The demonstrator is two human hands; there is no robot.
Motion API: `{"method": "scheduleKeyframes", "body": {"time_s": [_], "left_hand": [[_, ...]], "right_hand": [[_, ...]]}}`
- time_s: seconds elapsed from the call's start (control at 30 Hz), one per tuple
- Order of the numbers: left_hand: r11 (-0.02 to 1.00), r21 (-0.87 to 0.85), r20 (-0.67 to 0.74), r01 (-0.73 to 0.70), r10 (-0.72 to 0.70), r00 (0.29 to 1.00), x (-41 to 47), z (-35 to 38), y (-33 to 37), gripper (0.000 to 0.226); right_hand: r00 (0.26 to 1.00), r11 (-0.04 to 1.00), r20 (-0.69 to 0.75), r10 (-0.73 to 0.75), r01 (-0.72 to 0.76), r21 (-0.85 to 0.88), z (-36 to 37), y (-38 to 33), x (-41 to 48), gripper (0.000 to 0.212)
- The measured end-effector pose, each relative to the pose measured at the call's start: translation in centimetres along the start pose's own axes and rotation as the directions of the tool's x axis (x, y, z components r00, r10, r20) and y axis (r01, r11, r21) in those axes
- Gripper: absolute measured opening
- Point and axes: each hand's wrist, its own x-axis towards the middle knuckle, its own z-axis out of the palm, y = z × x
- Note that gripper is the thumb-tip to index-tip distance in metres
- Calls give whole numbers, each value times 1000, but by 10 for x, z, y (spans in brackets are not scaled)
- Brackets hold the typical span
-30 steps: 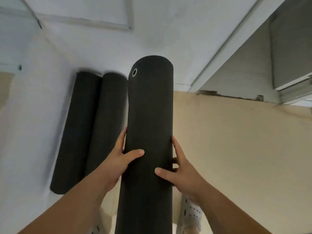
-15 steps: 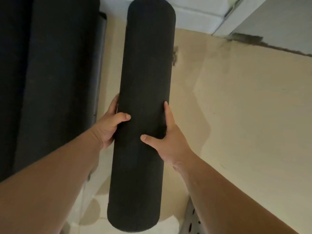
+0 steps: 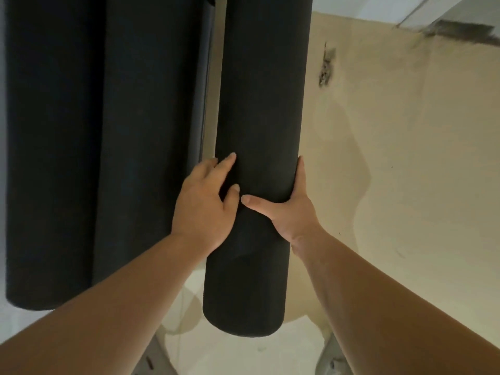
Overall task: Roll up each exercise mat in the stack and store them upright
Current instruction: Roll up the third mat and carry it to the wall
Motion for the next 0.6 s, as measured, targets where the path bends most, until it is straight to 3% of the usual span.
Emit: {"method": "scheduleKeyframes", "body": {"time_s": [0.07, 0.13, 0.23, 0.33, 0.47, 0.6], "left_hand": [[999, 16, 80, 41, -42, 996, -4, -2, -3, 61], [984, 176, 102, 18, -36, 994, 2, -9, -8, 65], [899, 413, 37, -145, 142, 989, 18, -26, -17, 61], [843, 475, 50, -253, 261, 964, 31, -46, -27, 53], [857, 459, 195, -233, 159, 968, 37, -64, -19, 64], [828, 522, 238, -203, 87, 967, 43, -71, 3, 66]], "right_hand": [[998, 997, -58, -35, 31, -63, 15, -4, -4, 142], [987, 985, -151, -51, 24, -172, 39, -13, -9, 134], [959, 957, -280, -42, -42, -287, 79, -30, -8, 116], [949, 948, -313, -35, -68, -311, 103, -46, 0, 110], [963, 938, -270, -24, -71, -339, 95, -48, 2, 124], [998, 908, -38, -40, 20, -418, 61, -49, -4, 145]]}}
